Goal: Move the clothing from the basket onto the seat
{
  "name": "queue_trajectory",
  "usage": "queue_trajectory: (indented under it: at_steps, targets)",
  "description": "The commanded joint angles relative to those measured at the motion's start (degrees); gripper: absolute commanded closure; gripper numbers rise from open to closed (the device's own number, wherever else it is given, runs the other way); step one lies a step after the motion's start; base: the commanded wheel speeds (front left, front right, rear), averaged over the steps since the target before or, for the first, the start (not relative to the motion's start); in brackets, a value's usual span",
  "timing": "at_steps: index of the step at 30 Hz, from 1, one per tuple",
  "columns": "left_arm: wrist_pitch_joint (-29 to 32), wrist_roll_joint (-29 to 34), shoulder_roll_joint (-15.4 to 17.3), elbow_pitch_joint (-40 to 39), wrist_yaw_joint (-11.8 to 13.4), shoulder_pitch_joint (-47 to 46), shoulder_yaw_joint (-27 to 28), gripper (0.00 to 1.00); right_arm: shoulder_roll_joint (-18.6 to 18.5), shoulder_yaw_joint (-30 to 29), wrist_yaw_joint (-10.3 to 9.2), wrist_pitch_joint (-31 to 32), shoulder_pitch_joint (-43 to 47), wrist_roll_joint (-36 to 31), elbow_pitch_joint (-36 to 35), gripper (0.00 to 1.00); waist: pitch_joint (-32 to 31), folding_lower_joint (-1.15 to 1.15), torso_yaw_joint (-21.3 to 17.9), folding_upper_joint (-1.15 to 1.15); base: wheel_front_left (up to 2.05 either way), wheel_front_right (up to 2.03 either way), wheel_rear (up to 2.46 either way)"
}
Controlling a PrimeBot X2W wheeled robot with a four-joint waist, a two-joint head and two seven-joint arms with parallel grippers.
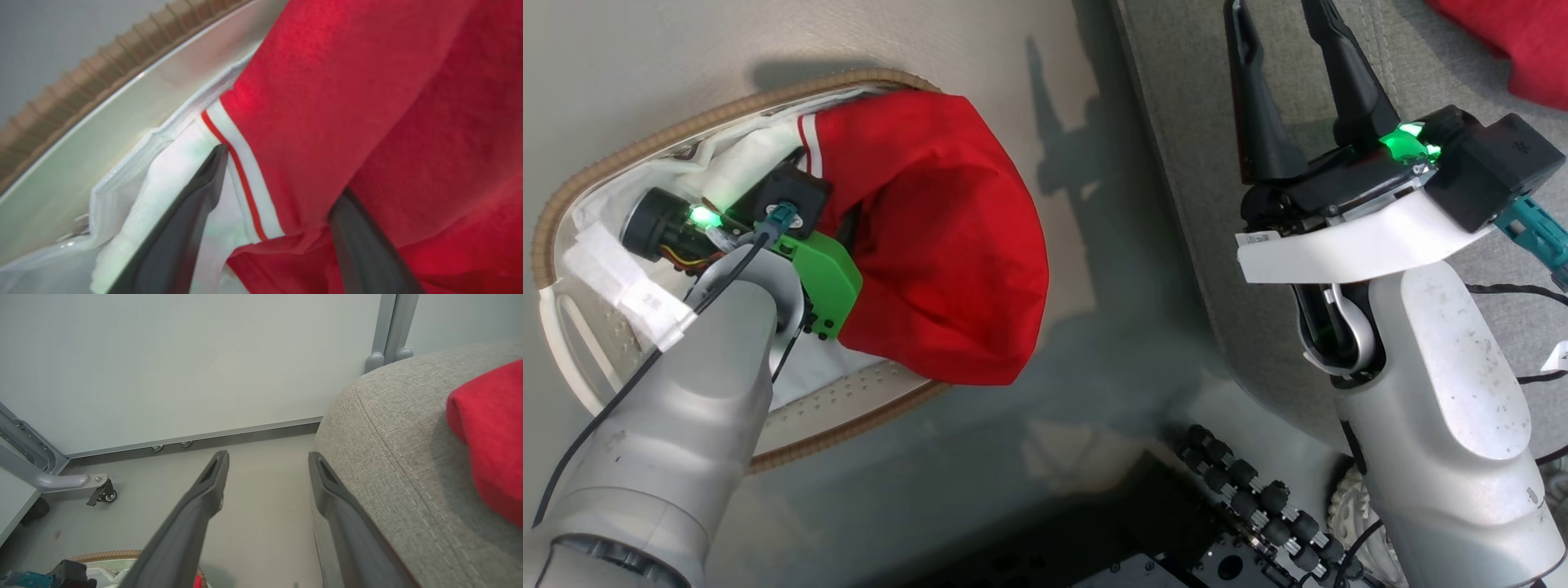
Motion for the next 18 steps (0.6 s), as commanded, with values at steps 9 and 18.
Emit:
queue_trajectory:
  at_steps: [9,18]
  targets:
    - [0.5,0.0,-2.0,6.6,-0.2,-4.0,-5.1,0.00,-0.1,-0.2,-0.06,-0.3,0.6,-1.0,-0.9,0.00,-0.1,-0.01,0.5,0.00,0.00,0.00,0.00]
    - [4.3,-3.7,-3.7,8.6,-0.2,-3.8,-8.7,1.00,-0.2,0.0,-0.06,-0.3,1.2,-1.5,-1.0,0.00,-0.1,-0.01,0.7,0.00,0.00,0.00,0.00]
